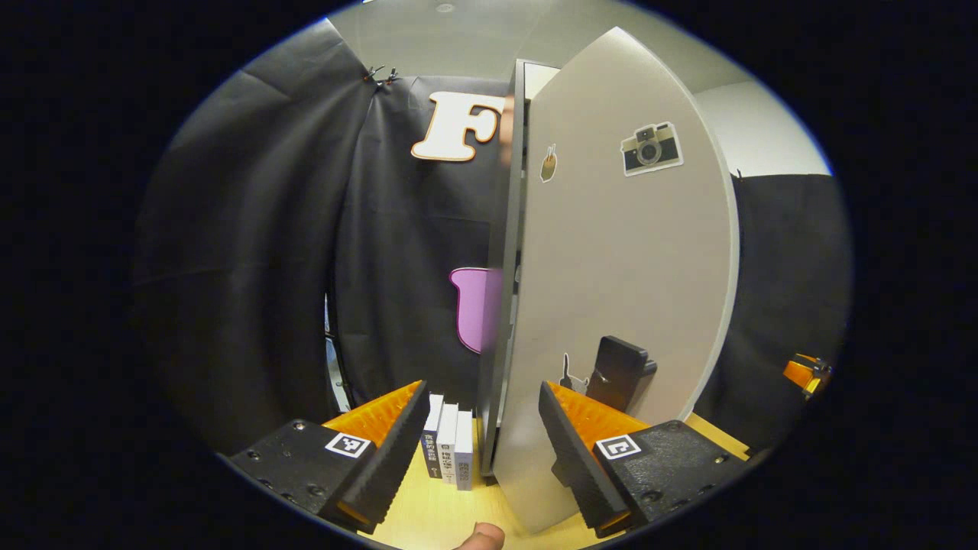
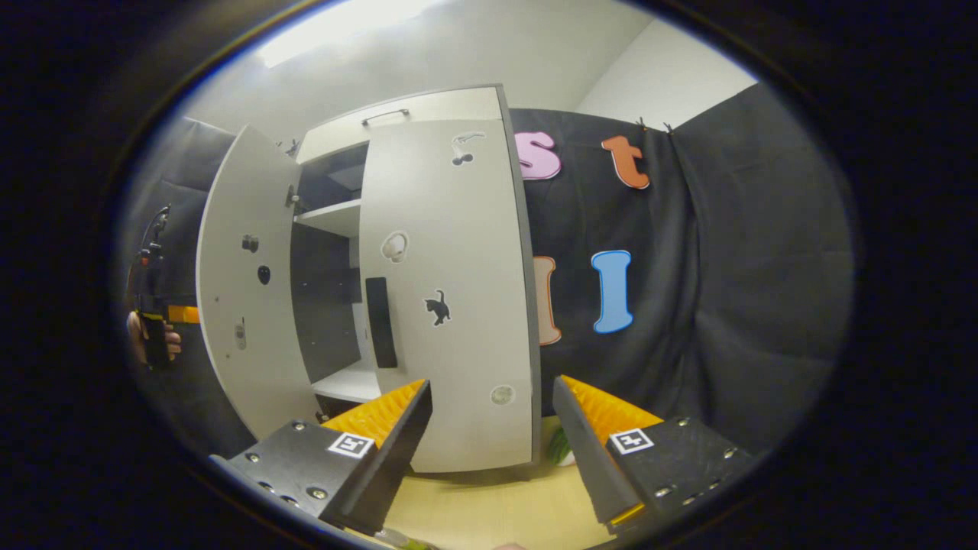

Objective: Grasp the bottle in the cabinet with the left hand and place it on the coaster, then close the right door with the right hand and the left door with the left hand.

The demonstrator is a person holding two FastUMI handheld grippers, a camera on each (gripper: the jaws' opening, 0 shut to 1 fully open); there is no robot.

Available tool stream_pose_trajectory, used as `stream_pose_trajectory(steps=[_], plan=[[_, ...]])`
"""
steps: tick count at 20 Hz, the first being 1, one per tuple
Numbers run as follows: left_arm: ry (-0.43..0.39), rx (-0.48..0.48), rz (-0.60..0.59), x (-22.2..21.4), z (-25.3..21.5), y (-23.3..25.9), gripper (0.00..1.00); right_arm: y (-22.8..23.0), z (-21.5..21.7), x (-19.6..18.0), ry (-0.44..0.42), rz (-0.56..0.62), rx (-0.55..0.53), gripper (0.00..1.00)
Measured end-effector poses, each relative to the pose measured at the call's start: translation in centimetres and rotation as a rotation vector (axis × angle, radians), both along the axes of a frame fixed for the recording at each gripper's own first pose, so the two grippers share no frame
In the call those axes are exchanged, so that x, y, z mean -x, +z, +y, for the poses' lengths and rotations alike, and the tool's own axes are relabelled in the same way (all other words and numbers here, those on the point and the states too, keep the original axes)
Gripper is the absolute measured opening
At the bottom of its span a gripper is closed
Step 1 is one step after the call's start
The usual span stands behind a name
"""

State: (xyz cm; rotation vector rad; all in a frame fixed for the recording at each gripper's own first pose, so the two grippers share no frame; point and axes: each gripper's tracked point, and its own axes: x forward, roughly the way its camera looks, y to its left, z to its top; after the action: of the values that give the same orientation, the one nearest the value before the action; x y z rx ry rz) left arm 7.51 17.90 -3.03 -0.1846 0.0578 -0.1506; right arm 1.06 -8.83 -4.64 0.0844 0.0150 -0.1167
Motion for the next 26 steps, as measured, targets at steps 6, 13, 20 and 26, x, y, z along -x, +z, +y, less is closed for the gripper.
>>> stream_pose_trajectory(steps=[6, 13, 20, 26], plan=[[0.032, 0.044, 0.007, -1.1, -0.8, -0.1, 0.92, -0.9, -1.2, 0.0, -0.015, 0.023, 0.016, 0.96], [0.04, 0.061, -0.013, -2.1, -3.4, 0.4, 0.92, -1.1, -1.2, 0.4, -0.001, 0.028, -0.028, 0.96], [-0.011, 0.078, -0.002, -3.0, -7.9, 0.5, 0.92, -2.2, -2.3, 0.8, -0.031, 0.045, 0.008, 0.96], [-0.044, 0.03, -0.003, -3.5, -10.3, 0.6, 0.94, -1.4, -3.1, 1.9, -0.065, 0.05, 0.002, 0.96]])
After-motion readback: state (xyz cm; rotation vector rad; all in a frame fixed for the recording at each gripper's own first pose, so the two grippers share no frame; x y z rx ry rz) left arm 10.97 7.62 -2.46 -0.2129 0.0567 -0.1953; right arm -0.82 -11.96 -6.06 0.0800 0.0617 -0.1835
